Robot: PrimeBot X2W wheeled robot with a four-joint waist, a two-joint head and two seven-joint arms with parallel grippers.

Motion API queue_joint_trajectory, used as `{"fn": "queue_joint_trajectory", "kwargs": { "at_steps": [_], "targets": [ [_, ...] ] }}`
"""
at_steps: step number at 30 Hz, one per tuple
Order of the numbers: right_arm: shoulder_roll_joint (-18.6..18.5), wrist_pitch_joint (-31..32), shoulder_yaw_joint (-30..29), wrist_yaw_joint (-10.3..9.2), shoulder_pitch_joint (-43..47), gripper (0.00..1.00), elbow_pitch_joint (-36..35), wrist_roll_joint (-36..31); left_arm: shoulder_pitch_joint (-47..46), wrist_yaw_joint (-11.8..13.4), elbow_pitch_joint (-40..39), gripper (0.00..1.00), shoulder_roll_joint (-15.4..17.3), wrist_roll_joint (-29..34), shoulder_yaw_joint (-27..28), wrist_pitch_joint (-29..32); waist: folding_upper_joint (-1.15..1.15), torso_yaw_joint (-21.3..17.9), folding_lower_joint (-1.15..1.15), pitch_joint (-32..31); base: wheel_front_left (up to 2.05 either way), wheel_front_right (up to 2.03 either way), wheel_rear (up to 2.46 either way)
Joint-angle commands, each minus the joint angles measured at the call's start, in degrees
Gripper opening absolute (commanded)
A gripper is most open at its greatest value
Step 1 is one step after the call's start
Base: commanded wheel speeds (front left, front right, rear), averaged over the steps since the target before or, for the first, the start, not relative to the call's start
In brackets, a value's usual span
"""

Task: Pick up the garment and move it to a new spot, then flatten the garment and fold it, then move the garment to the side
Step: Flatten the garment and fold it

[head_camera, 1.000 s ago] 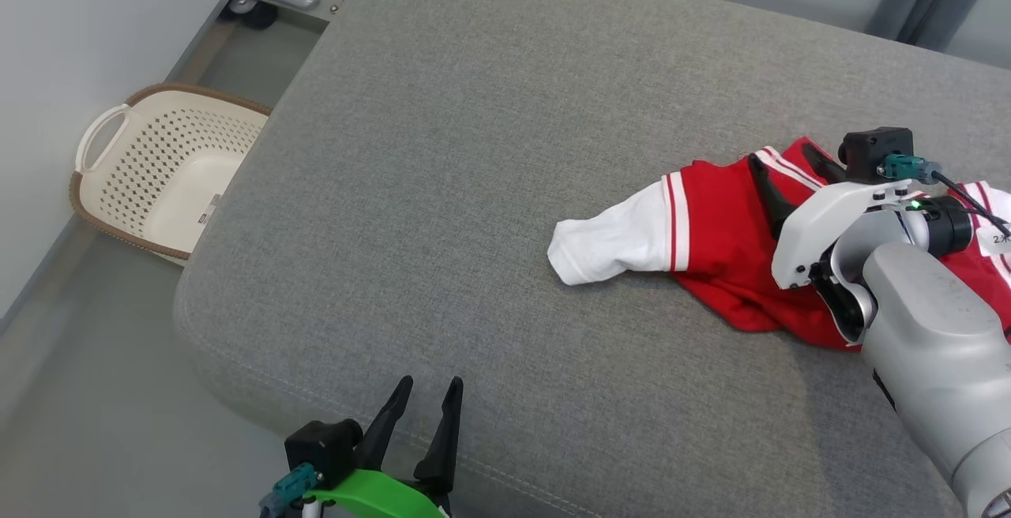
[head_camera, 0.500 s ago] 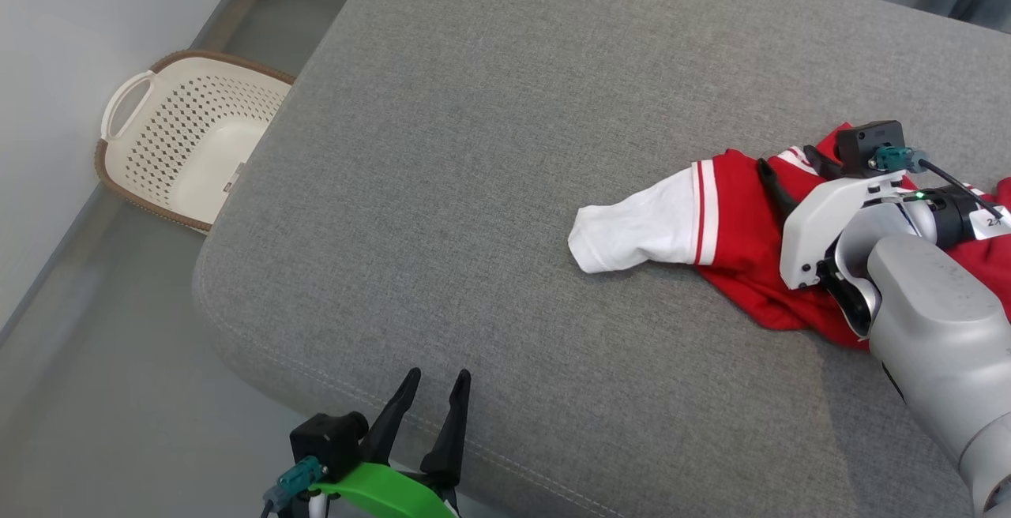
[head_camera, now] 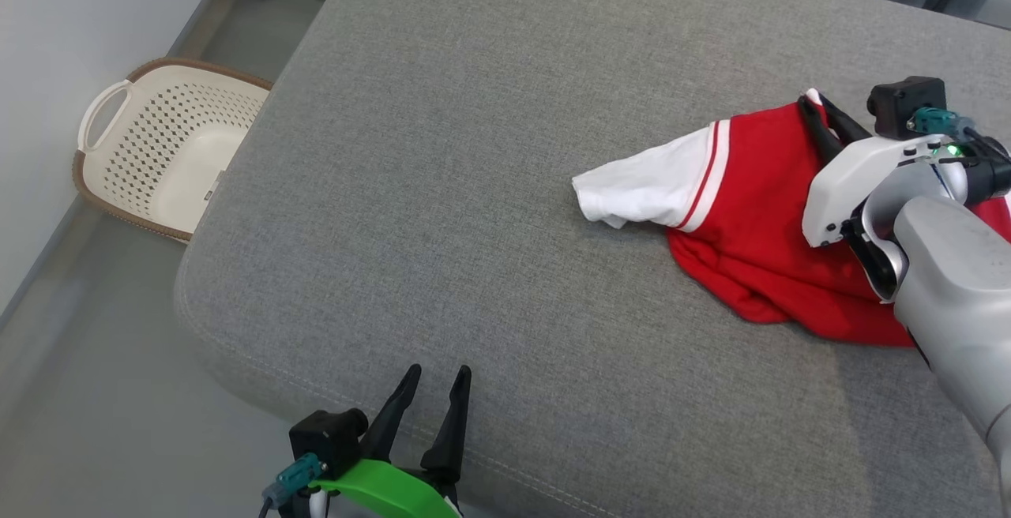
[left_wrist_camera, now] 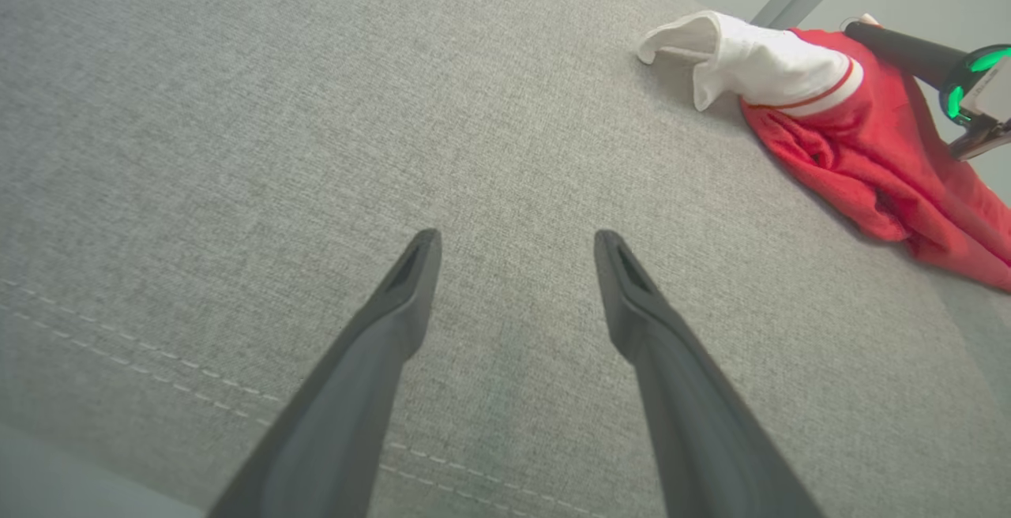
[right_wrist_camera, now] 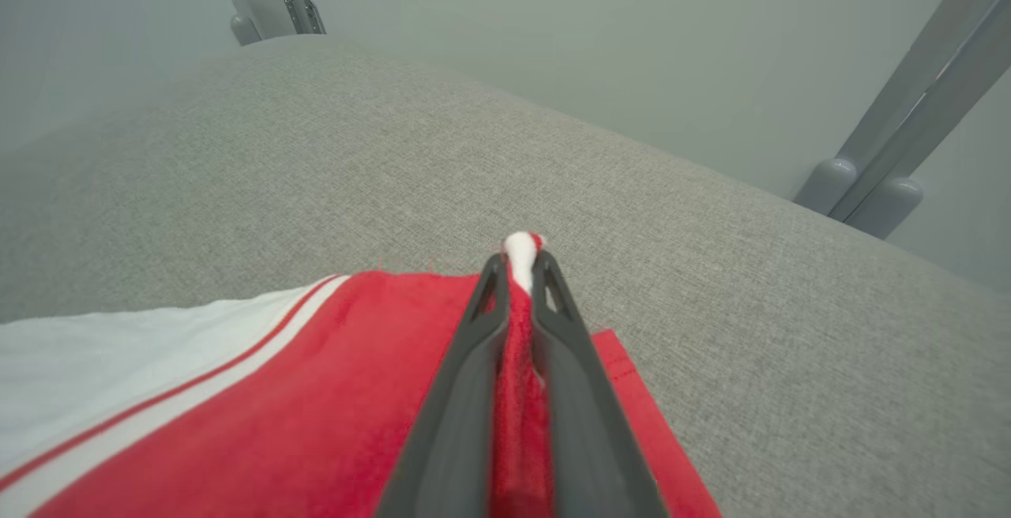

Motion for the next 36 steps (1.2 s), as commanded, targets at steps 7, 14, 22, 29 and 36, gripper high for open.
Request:
{"fn": "queue_joint_trajectory", "kwargs": {
  "at_steps": [7,14,22,29,36],
  "targets": [
    [-5.41,-1.95,-6.30,-0.05,-5.02,0.00,2.02,-2.04,-1.40,-0.16,-0.29,1.00,0.00,-0.56,-0.40,-0.15,0.00,-0.55,0.00,0.90,0.00,0.00,0.00],
    [-14.91,-1.94,-25.22,-0.04,-10.77,0.00,9.14,-16.75,-2.50,-0.16,-0.16,1.00,0.02,0.20,-2.03,-0.14,0.00,0.43,0.00,2.30,0.00,0.00,0.00],
    [-13.36,-1.96,-40.00,-0.04,-7.20,1.00,10.31,-25.41,-1.92,-0.16,0.12,1.00,-0.01,0.93,-1.49,-0.15,0.00,-0.80,0.00,1.87,0.00,0.00,0.00],
    [-4.73,-1.94,-47.27,-0.06,2.27,1.00,-2.48,-29.61,-3.80,-0.16,-1.32,1.00,0.01,2.34,-1.16,-0.14,0.00,-5.55,0.00,0.35,0.00,0.00,0.00],
    [2.43,-1.94,-45.84,-0.05,13.50,1.00,-16.43,-26.12,-6.75,-0.16,-1.87,1.00,0.03,3.11,-3.19,-0.15,0.00,-13.71,0.00,-0.95,0.00,0.00,0.00]
  ]
}}
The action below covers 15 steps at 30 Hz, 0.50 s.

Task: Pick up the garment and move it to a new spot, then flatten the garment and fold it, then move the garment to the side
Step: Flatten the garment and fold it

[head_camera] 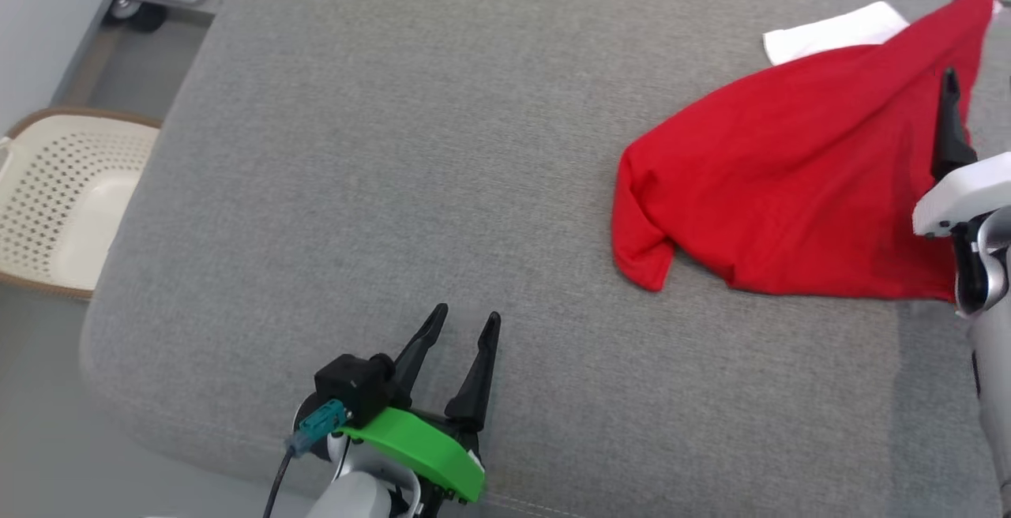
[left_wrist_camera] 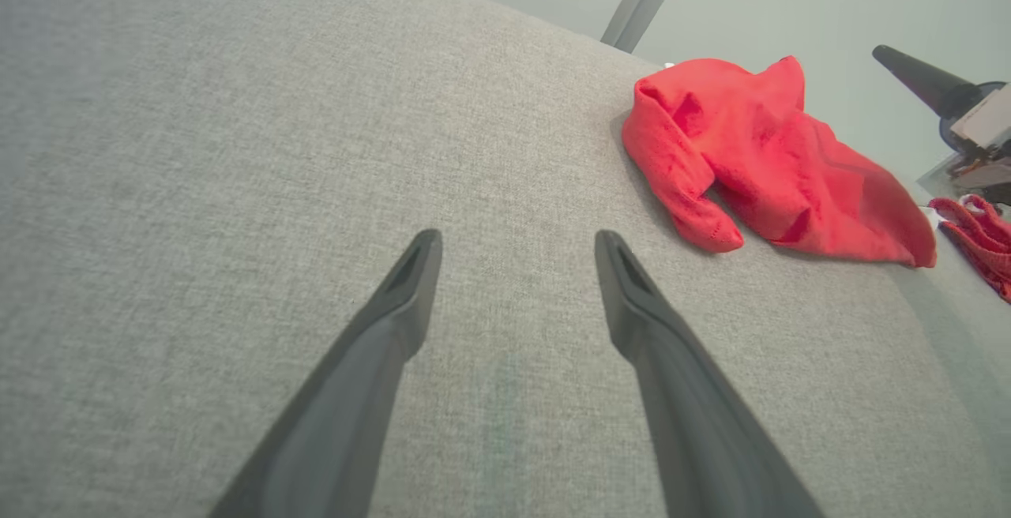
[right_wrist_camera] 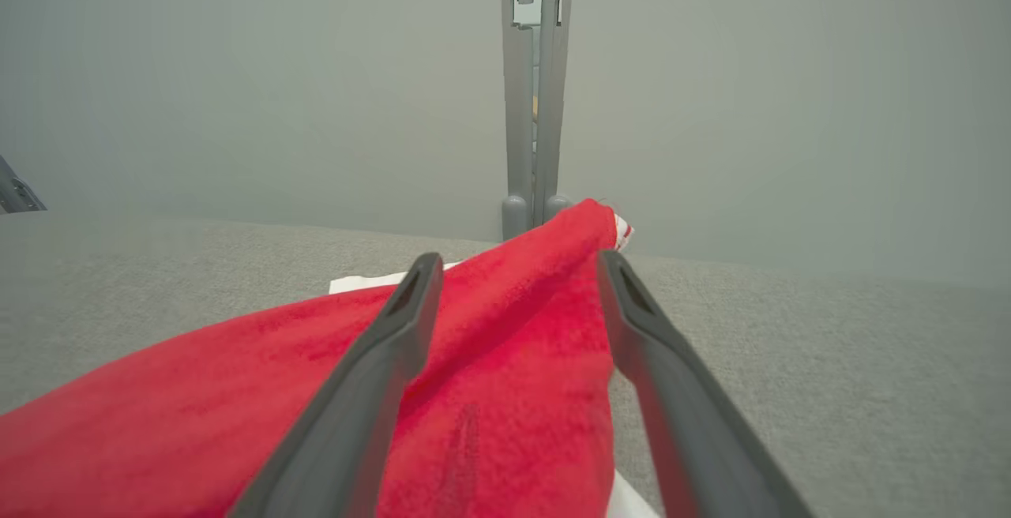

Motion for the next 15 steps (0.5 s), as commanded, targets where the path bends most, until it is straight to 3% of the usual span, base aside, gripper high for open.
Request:
{"fn": "queue_joint_trajectory", "kwargs": {
  "at_steps": [1,7,15],
  "targets": [
    [0.06,-0.16,0.15,-0.09,1.68,1.00,-1.92,1.03,-1.17,-0.16,0.20,1.00,0.09,0.63,-0.40,-0.13,0.00,-5.88,0.00,-1.29,0.00,0.00,0.00],
    [2.19,-0.16,2.40,-0.09,8.93,1.00,-11.59,4.85,-4.04,-0.16,2.60,1.00,0.14,1.45,-1.29,-0.13,0.00,-12.74,0.00,-1.96,0.00,0.00,0.00],
    [4.65,-0.16,5.76,-0.09,15.76,1.00,-18.25,6.68,-5.71,-0.16,8.24,1.00,0.15,0.95,-1.65,-0.07,0.00,-20.20,0.00,-2.37,0.00,0.00,0.00]
  ]
}}
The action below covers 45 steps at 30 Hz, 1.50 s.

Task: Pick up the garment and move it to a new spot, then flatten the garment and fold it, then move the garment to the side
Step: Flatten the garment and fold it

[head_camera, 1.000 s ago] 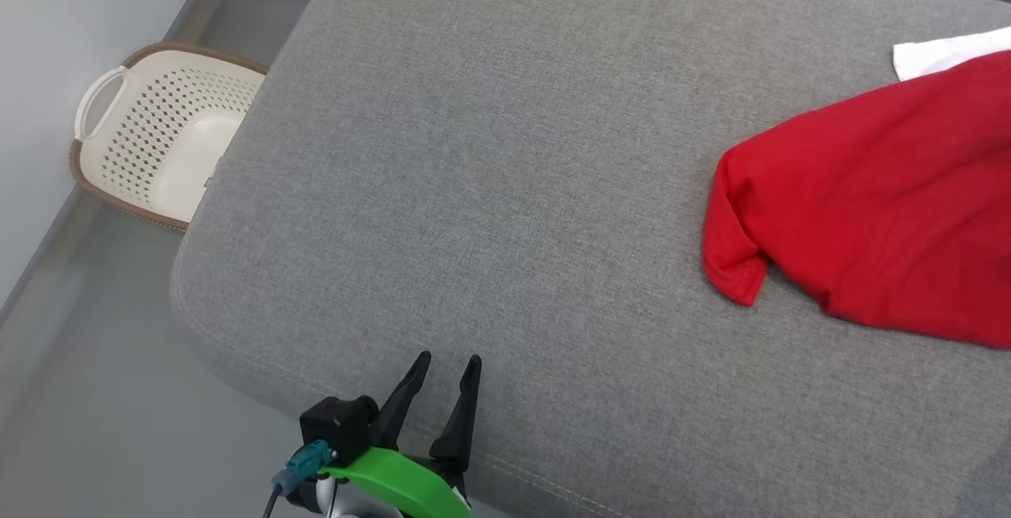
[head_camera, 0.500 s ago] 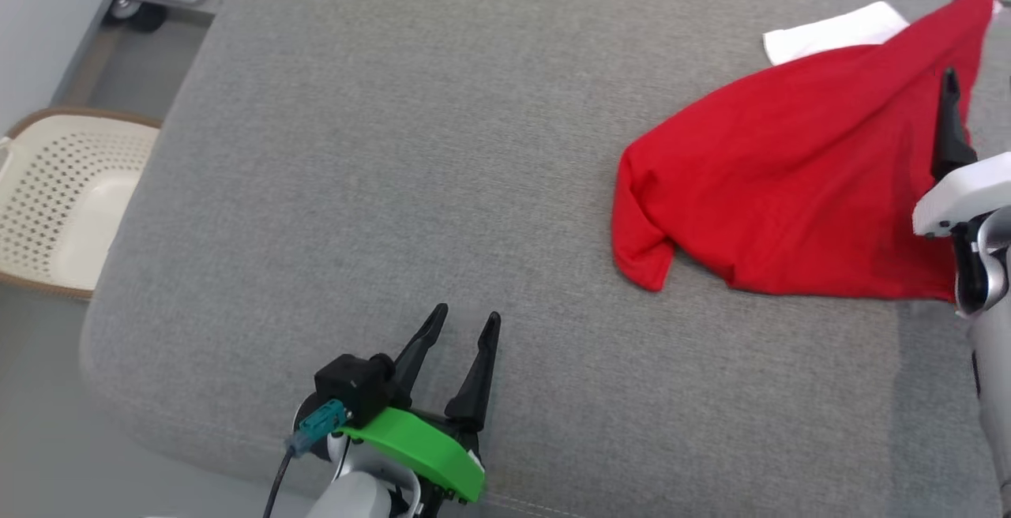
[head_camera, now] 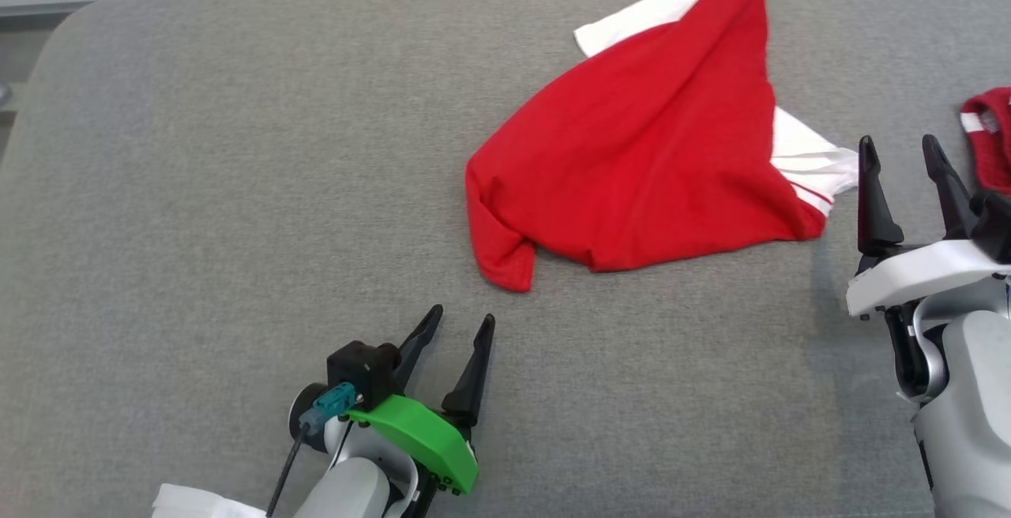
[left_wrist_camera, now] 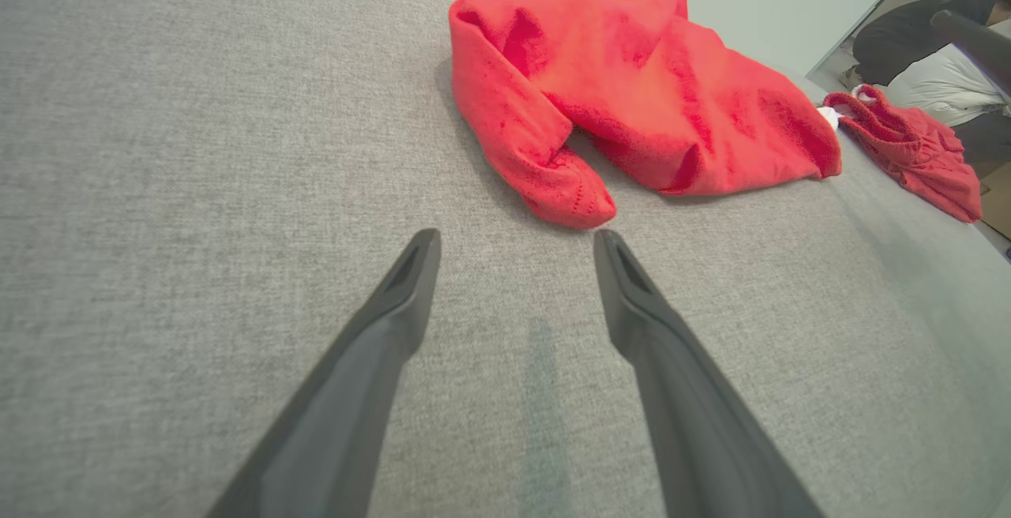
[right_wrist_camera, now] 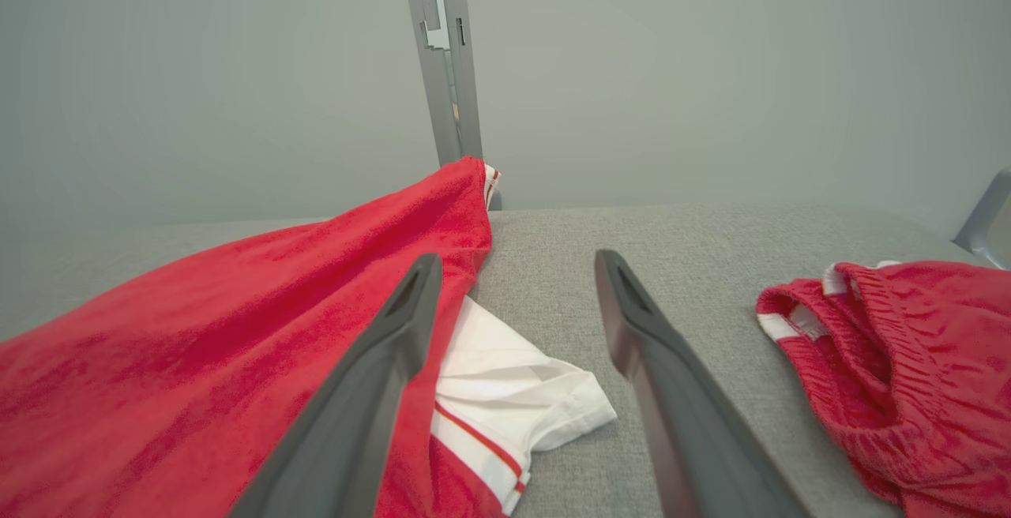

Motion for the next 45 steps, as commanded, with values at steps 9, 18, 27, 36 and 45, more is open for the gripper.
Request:
{"fn": "queue_joint_trajectory", "kwargs": {
  "at_steps": [9,18,27,36,45],
  "targets": [
    [1.62,-0.16,0.21,-0.09,3.41,1.00,-1.55,0.56,-3.40,-0.15,5.32,1.00,0.26,0.11,0.76,-0.01,0.00,-11.30,0.00,0.43,0.00,0.00,0.00],
    [2.35,-0.16,-1.55,-0.08,3.91,1.00,-1.60,0.82,-4.93,0.05,6.82,1.00,0.25,1.16,4.80,-0.01,0.00,-14.14,0.00,1.51,0.00,0.00,0.00],
    [3.12,-0.17,-2.35,-0.08,4.10,1.00,-1.21,0.66,-4.41,0.02,5.62,0.00,0.26,2.06,7.66,-0.01,0.00,-14.01,0.00,1.18,0.00,0.00,0.00],
    [3.42,-0.17,-2.29,-0.08,4.31,1.00,-0.44,1.21,-3.26,0.24,1.89,0.00,0.26,3.60,11.67,-0.01,0.00,-12.58,0.00,0.26,0.00,0.00,0.00],
    [4.35,-0.17,-3.22,-0.08,6.14,1.00,0.51,1.94,-3.47,0.05,-6.52,0.00,2.78,12.76,24.14,-0.01,0.00,-9.39,0.00,-2.31,0.00,0.00,0.00]
  ]
}}
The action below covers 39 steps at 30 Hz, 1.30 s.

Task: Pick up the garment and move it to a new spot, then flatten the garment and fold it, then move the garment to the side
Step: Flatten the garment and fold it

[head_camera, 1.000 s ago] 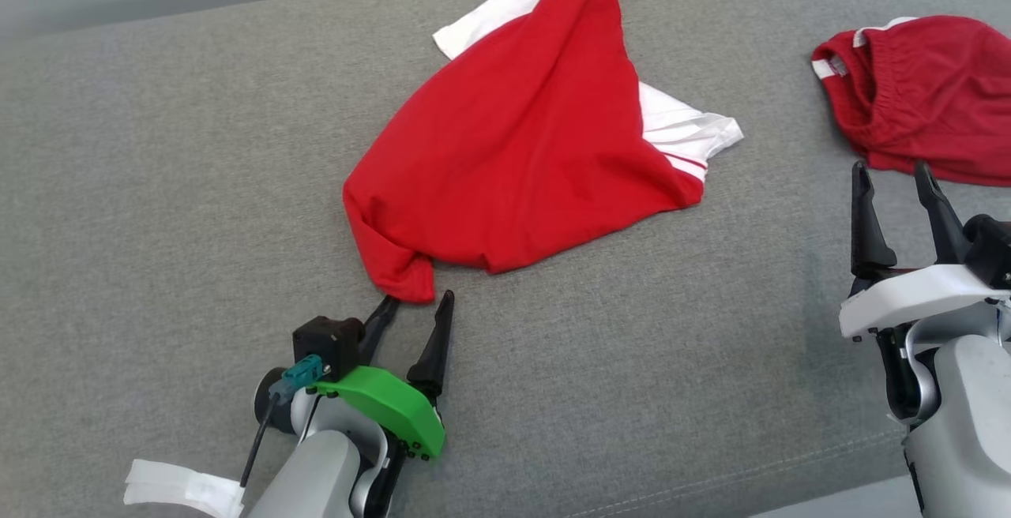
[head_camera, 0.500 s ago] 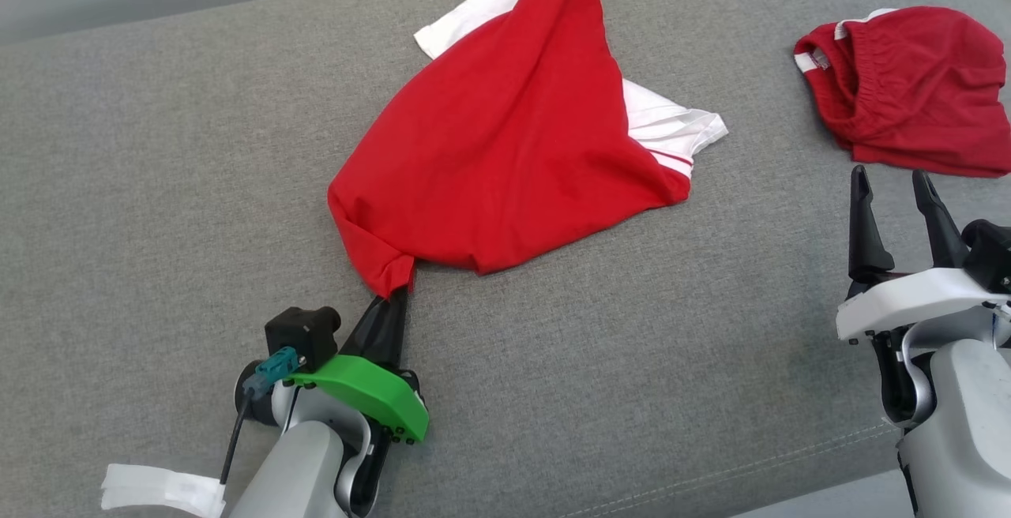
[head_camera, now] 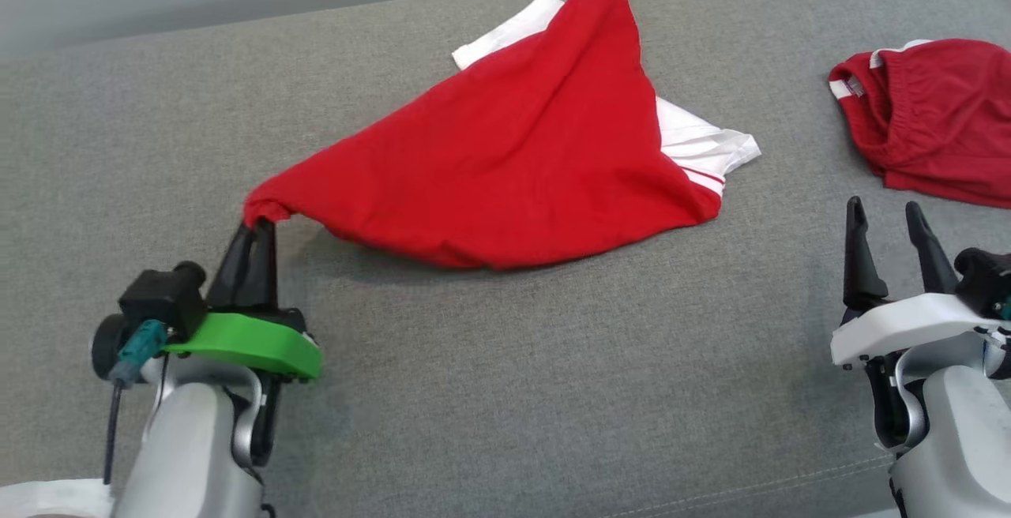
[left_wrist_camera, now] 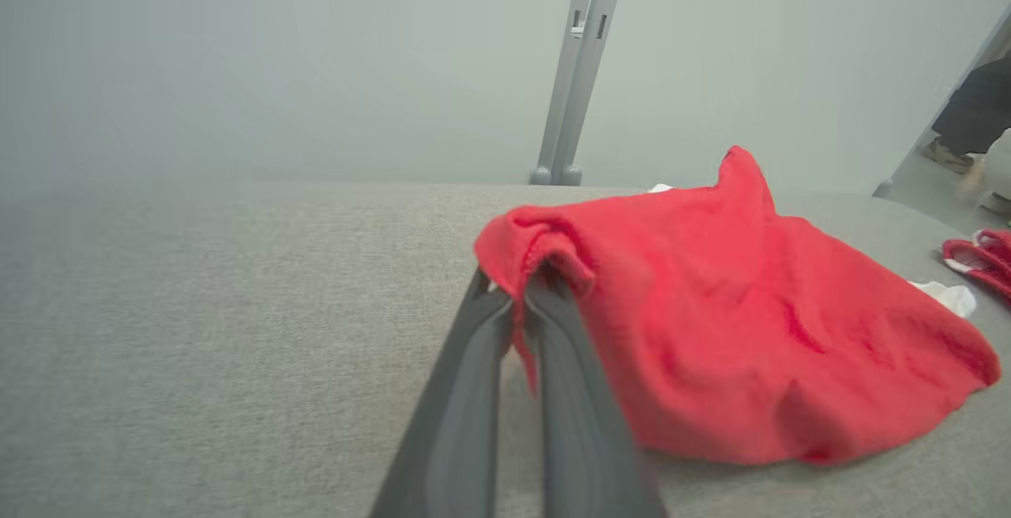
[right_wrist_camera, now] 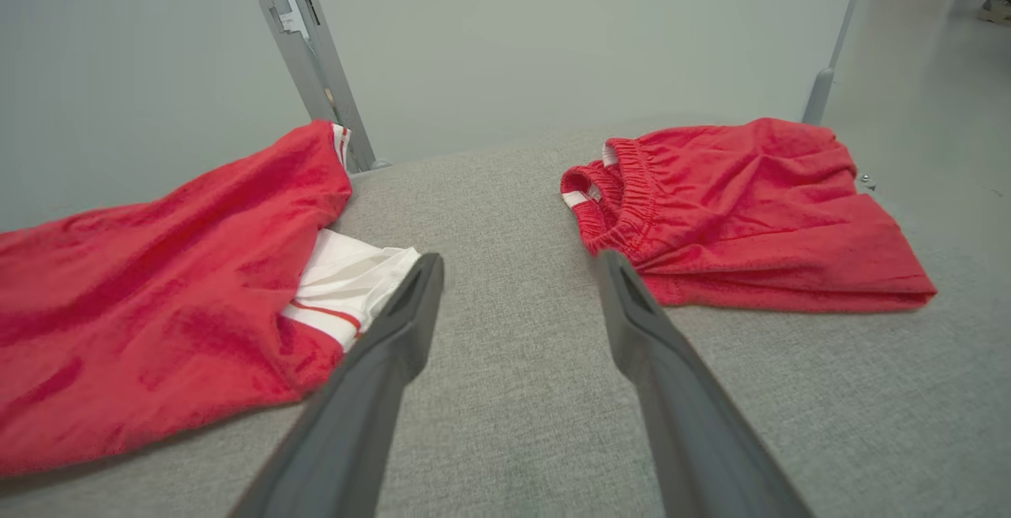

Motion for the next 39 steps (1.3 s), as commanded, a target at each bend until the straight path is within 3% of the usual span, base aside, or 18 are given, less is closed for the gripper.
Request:
{"fn": "queue_joint_trajectory", "kwargs": {
  "at_steps": [1,7,9,10,11,19,23,28,38,39],
  "targets": [
    [0.41,-0.17,0.10,-0.07,1.07,1.00,0.51,0.59,-0.85,-0.31,-1.02,0.00,1.63,1.32,1.65,-0.01,0.00,1.45,0.00,-1.36,0.00,0.00,0.00],
    [1.19,-0.17,0.48,-0.07,1.88,1.00,1.77,0.84,-5.12,-0.38,-3.20,0.00,7.58,3.39,0.22,-0.01,0.00,2.43,0.00,-3.04,0.00,0.00,0.00],
    [1.40,-0.17,0.48,-0.07,1.98,1.00,2.10,0.97,-6.71,-0.39,-2.98,0.00,10.15,2.65,-2.40,-0.01,0.00,2.50,0.00,-3.60,0.00,0.00,0.00],
    [1.55,-0.17,0.43,-0.07,2.32,1.00,2.25,1.19,-9.03,-0.39,-2.78,0.00,13.17,1.81,-5.23,-0.01,0.00,2.47,0.00,-3.95,0.00,0.00,0.00],
    [1.55,-0.17,0.43,-0.07,2.32,1.00,2.25,1.19,-9.03,-0.39,-2.78,0.00,13.17,1.81,-5.23,-0.01,0.00,2.47,0.00,-3.95,0.00,0.00,0.00],
    [2.93,-0.17,1.04,-0.07,3.17,1.00,2.70,1.70,-20.87,-0.30,1.26,0.00,22.35,-1.74,-13.08,1.64,0.00,0.83,0.00,-4.09,0.00,0.00,0.00],
    [3.06,-0.17,1.64,-0.07,2.84,1.00,2.86,2.00,-26.12,-0.31,2.81,0.00,24.59,-2.17,-17.92,3.18,0.00,-0.88,0.00,-3.45,0.00,0.00,0.00],
    [3.25,-0.17,2.00,-0.07,2.20,1.00,2.95,2.31,-29.89,-0.31,3.57,0.00,21.89,-4.45,-24.28,2.97,0.00,-2.92,0.00,-2.42,0.00,0.00,0.00],
    [3.38,-0.17,4.16,-0.07,-0.15,1.00,3.82,2.18,-32.08,-0.31,12.38,0.00,5.26,-6.18,-34.43,0.37,0.00,-8.42,0.00,-0.17,0.00,0.00,0.00],
    [3.39,-0.16,4.28,-0.07,-0.25,1.00,4.12,2.18,-31.99,-0.31,13.68,0.33,4.14,-6.34,-35.83,0.29,0.00,-8.96,0.00,-0.09,0.00,0.00,0.00]
  ]
}}
